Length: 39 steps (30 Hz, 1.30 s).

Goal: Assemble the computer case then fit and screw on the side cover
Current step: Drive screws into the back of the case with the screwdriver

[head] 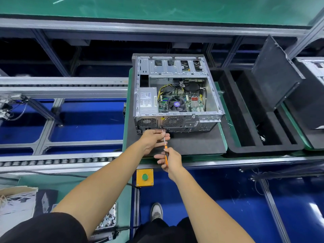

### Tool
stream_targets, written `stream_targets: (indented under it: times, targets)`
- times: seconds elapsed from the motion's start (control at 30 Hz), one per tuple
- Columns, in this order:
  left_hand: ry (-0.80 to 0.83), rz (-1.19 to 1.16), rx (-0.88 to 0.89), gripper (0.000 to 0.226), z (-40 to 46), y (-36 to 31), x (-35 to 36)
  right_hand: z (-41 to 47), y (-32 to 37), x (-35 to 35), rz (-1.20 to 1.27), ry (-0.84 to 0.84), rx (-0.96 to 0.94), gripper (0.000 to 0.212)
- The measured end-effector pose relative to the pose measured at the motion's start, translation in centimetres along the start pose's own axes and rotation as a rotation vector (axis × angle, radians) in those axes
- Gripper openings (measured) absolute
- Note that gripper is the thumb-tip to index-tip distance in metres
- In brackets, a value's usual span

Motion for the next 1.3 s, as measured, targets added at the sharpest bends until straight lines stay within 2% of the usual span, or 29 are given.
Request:
stream_targets:
  times: [0.1, 0.23, 0.33, 0.43, 0.57, 0.67, 0.73, 0.8, 0.9, 0.97, 1.03, 1.17, 1.23, 1.3]
  targets:
    - [-0.042, 0.056, -0.010, 0.011, 0.2, -0.3, 0.0, -0.3, -0.1, 0.2, 0.015, 0.022, 0.025, 0.013]
    - [-0.127, 0.094, -0.013, 0.008, 0.5, -0.2, 0.3, -0.1, -0.4, -0.1, -0.175, -0.044, -0.229, 0.010]
    - [-0.158, 0.092, -0.022, 0.007, 0.7, -0.1, 0.3, -0.2, -0.5, 0.1, -0.207, -0.075, -0.284, 0.009]
    - [-0.162, 0.086, -0.022, 0.008, 0.8, 0.0, 0.2, -0.3, -0.3, 0.3, -0.122, -0.031, -0.187, 0.012]
    - [-0.186, 0.066, -0.022, 0.008, 0.8, 0.1, 0.3, -0.7, 0.0, 0.1, 0.118, 0.033, 0.031, 0.018]
    - [-0.195, 0.082, -0.039, 0.013, 1.1, 0.0, 0.2, -0.8, 0.2, 0.0, 0.037, 0.050, 0.039, 0.019]
    - [-0.202, 0.099, -0.044, 0.012, 1.2, 0.0, 0.1, -0.7, 0.0, -0.2, -0.156, 0.027, -0.086, 0.013]
    - [-0.203, 0.105, -0.041, 0.013, 1.2, 0.0, 0.1, -0.8, -0.8, -0.5, -0.339, -0.012, -0.278, 0.018]
    - [-0.198, 0.089, -0.028, 0.017, 1.1, 0.0, 0.2, -0.9, -1.5, -0.7, -0.469, -0.130, -0.547, 0.029]
    - [-0.179, 0.095, -0.011, 0.021, 0.7, -0.1, 0.3, -1.0, -1.5, -0.6, -0.496, -0.135, -0.609, 0.030]
    - [-0.113, 0.090, -0.008, 0.021, 0.4, -0.1, 0.3, -0.8, -1.4, -0.5, -0.368, -0.088, -0.541, 0.028]
    - [0.020, 0.144, -0.021, 0.016, 0.0, 0.1, -0.2, -0.8, -1.4, -0.1, 0.063, 0.014, -0.164, 0.013]
    - [-0.016, 0.177, -0.003, 0.017, 0.2, 0.2, -0.2, -1.0, -1.3, 0.3, 0.177, 0.051, -0.034, 0.008]
    - [-0.083, 0.203, 0.004, 0.017, 0.4, 0.2, 0.0, -1.2, -1.2, 0.3, 0.168, 0.055, 0.014, 0.015]
Point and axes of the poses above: each hand's wrist, its own z-axis towards the middle knuckle, its own x-axis out of the palm, y = z × x, the point moved 1 cm from there along z, towards the middle knuckle, and after that the axes turned 13 degrees about z, right-handed, at the moved point
